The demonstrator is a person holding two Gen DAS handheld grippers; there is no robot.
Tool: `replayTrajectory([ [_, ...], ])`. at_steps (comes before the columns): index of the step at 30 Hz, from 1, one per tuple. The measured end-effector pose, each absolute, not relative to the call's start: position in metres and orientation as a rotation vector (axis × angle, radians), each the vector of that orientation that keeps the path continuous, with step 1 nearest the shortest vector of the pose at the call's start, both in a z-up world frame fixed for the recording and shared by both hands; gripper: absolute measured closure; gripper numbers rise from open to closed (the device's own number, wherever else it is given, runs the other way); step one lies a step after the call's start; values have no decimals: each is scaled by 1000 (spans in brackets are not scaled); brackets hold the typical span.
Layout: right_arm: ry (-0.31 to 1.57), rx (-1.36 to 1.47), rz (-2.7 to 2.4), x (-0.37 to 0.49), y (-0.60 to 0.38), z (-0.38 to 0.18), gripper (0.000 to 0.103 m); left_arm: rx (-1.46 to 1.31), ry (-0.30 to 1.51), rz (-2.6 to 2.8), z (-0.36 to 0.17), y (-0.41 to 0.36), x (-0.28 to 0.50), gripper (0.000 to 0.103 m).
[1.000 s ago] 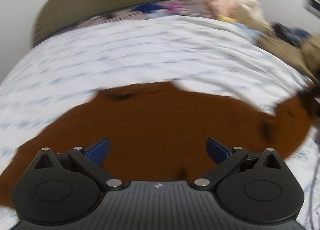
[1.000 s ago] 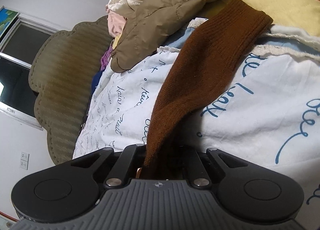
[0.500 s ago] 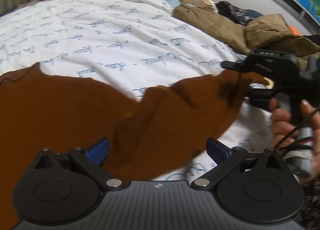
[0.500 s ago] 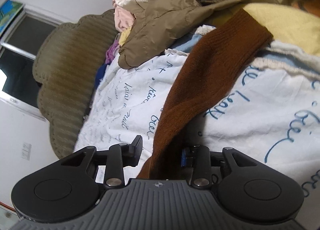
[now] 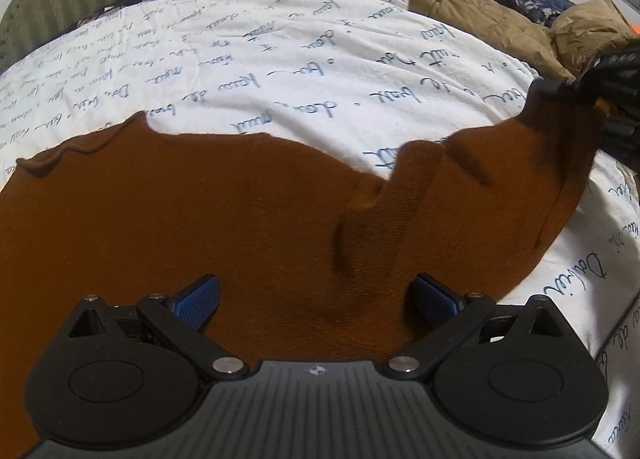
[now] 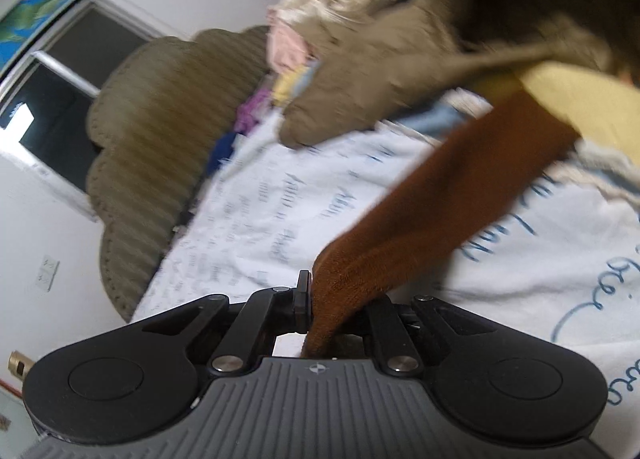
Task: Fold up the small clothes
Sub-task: 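Lift the sleeve with the right tool while the left tool moves toward it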
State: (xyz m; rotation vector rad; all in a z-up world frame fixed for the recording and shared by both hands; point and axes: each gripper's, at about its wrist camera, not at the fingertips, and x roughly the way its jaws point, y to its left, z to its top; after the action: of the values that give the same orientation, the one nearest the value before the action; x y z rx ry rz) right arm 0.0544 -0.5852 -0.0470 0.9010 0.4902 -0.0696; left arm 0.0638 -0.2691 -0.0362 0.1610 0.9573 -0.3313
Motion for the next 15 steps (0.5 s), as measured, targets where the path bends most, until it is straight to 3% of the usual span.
replayTrajectory([
  [6,466,861,26,58,-551,-14,90,68,962,-303,-19,-218,68,0],
  [15,460,767,192,76,-451,31,90,-91,925,-130,2,-75,61,0],
])
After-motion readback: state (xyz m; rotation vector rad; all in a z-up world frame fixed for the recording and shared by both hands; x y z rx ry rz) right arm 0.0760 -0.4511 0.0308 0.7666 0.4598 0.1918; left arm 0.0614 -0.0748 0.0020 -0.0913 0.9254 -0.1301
